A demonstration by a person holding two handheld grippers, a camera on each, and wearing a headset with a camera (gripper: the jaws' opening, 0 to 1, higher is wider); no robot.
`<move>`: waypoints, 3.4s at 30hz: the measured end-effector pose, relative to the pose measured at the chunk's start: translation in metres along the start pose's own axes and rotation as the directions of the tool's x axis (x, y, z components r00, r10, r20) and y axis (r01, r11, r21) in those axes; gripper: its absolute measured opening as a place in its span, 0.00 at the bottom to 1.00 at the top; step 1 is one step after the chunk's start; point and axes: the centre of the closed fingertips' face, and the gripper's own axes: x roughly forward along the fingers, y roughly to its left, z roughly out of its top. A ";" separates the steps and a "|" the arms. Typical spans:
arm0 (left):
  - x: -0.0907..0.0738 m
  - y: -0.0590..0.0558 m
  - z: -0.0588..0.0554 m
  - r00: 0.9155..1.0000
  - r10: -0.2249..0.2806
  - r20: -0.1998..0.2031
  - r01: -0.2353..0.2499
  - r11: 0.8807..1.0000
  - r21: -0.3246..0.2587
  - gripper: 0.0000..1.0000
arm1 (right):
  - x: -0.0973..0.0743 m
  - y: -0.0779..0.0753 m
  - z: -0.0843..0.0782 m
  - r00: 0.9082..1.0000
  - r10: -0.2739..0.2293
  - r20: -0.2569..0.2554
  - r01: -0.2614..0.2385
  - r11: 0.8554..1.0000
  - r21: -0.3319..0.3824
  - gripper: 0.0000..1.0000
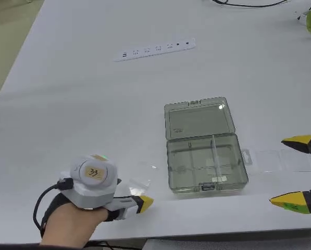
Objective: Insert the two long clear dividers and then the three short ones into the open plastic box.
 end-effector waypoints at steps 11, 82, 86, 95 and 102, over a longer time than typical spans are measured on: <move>0.010 0.003 -0.009 0.995 0.050 -0.082 -0.047 0.998 0.044 0.49 | -0.006 -0.004 0.000 1.000 -0.018 0.023 0.018 1.000 0.019 0.76; -0.069 -0.046 0.099 0.903 -0.188 0.385 0.293 0.926 -0.236 0.30 | 0.012 0.015 0.089 0.993 -0.076 0.090 0.067 0.992 0.103 0.65; -0.078 -0.059 0.113 0.877 -0.216 0.429 0.333 0.917 -0.221 0.30 | 0.016 0.018 0.115 0.985 -0.089 0.149 0.069 0.988 0.135 0.61; -0.090 -0.087 0.139 0.822 -0.270 0.501 0.399 0.901 -0.169 0.30 | 0.036 0.034 0.147 0.976 -0.106 0.192 0.061 0.972 0.226 0.41; -0.091 -0.106 0.147 0.804 -0.309 0.508 0.417 0.902 -0.111 0.30 | 0.053 0.037 0.145 0.975 -0.141 0.172 0.085 0.950 0.299 0.27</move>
